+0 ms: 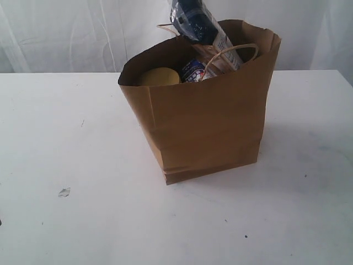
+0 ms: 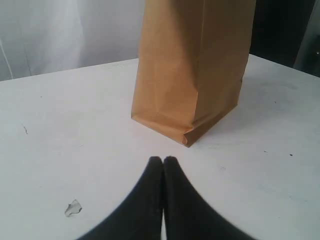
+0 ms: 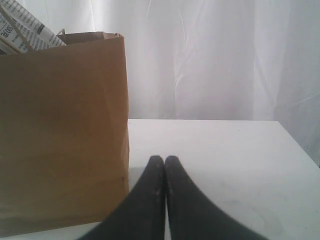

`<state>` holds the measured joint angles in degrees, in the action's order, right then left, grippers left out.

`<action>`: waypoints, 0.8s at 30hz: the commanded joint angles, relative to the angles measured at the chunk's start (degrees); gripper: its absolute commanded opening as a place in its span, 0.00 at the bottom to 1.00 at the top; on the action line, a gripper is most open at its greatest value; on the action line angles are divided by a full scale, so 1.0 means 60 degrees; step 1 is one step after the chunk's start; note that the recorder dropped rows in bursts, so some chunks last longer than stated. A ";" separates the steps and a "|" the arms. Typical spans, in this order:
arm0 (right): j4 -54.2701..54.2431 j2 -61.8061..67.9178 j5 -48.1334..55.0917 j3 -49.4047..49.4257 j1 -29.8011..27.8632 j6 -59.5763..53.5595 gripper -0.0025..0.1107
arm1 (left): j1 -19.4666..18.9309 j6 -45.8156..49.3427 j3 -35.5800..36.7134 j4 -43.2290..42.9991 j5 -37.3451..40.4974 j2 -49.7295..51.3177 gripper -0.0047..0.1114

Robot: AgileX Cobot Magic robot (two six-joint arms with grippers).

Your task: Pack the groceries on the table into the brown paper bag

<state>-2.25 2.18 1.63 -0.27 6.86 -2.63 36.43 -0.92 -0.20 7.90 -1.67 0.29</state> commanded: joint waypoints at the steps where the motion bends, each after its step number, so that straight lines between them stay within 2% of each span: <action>1: 0.0058 -0.0052 -0.0065 0.0046 -0.0015 -0.0008 0.02 | -0.0431 -0.0072 0.0034 0.0033 0.0019 -0.0048 0.04; 7: 0.0058 -0.0052 -0.0065 0.0046 -0.0015 -0.0008 0.02 | -0.1695 -0.0072 0.0034 0.0033 0.0019 -0.0048 0.04; 10: 0.0058 -0.0052 -0.0065 0.0046 -0.0015 -0.0008 0.02 | -0.2600 -0.0072 0.0034 0.0033 0.0019 -0.0048 0.04; 16: 0.0058 -0.0052 -0.0065 0.0046 -0.0015 -0.0008 0.02 | -0.3920 -0.0072 0.0034 0.0033 0.0019 -0.0048 0.04; 24: 0.0058 -0.0052 -0.0065 0.0046 -0.0015 -0.0008 0.02 | -0.4073 -0.0072 0.0034 0.0033 0.0019 -0.0048 0.04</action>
<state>-2.25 2.18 1.63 -0.27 6.86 -2.63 12.07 -0.92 -0.20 7.90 -1.67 0.29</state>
